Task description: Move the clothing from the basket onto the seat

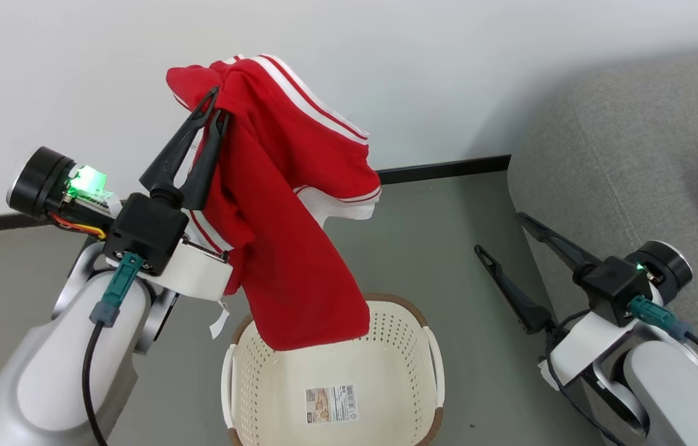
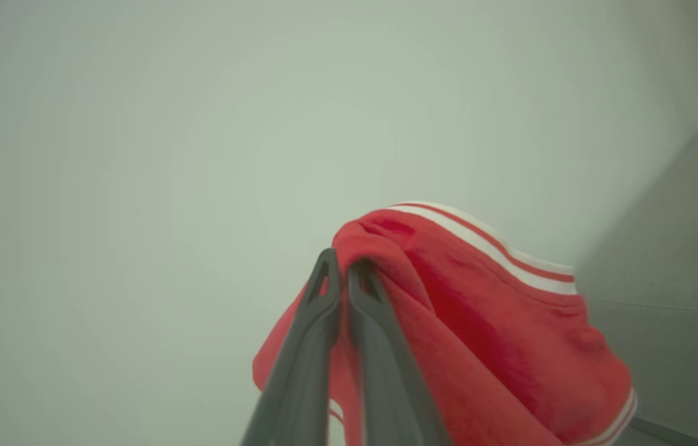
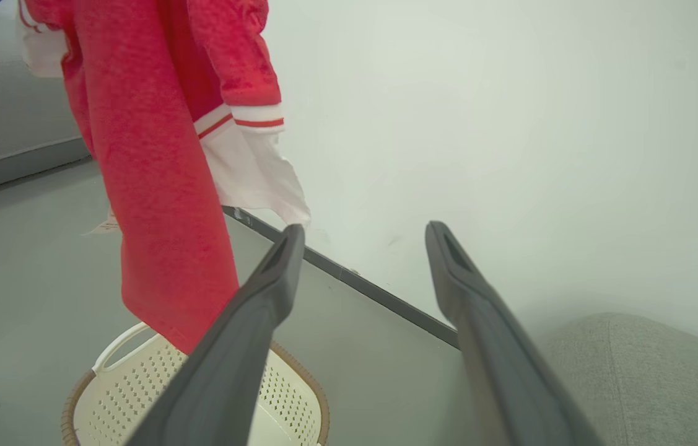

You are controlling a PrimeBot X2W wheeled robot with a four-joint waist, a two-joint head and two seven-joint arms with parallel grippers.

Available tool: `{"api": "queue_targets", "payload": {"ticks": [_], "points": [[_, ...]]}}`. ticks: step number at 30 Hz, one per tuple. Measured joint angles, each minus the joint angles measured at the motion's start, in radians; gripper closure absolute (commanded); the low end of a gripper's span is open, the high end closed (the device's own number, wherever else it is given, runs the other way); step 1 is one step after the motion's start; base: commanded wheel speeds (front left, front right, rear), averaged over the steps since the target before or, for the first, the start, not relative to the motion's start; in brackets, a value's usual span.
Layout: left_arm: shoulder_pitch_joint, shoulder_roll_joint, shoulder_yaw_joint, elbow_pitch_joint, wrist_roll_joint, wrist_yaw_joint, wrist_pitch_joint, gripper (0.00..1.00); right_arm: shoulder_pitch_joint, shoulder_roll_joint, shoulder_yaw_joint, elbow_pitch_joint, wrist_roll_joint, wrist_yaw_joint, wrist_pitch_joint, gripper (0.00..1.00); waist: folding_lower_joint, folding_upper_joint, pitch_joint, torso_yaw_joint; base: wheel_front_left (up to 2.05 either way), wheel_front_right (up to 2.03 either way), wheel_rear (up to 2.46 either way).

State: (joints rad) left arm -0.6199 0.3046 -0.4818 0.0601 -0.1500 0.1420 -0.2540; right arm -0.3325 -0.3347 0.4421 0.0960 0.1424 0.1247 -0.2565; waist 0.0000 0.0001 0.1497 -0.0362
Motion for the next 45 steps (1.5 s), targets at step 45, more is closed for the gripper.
{"api": "queue_targets", "payload": {"ticks": [45], "points": [[0.013, -0.103, -0.163, -0.108, -0.036, -0.066, 0.142, 1.00, -0.274, 0.005, 0.619, 0.113, 0.239, 0.000, 0.072, 0.00, 0.0000, 0.0000, -0.167, 0.101, 0.00, 0.00, 0.00]]}}
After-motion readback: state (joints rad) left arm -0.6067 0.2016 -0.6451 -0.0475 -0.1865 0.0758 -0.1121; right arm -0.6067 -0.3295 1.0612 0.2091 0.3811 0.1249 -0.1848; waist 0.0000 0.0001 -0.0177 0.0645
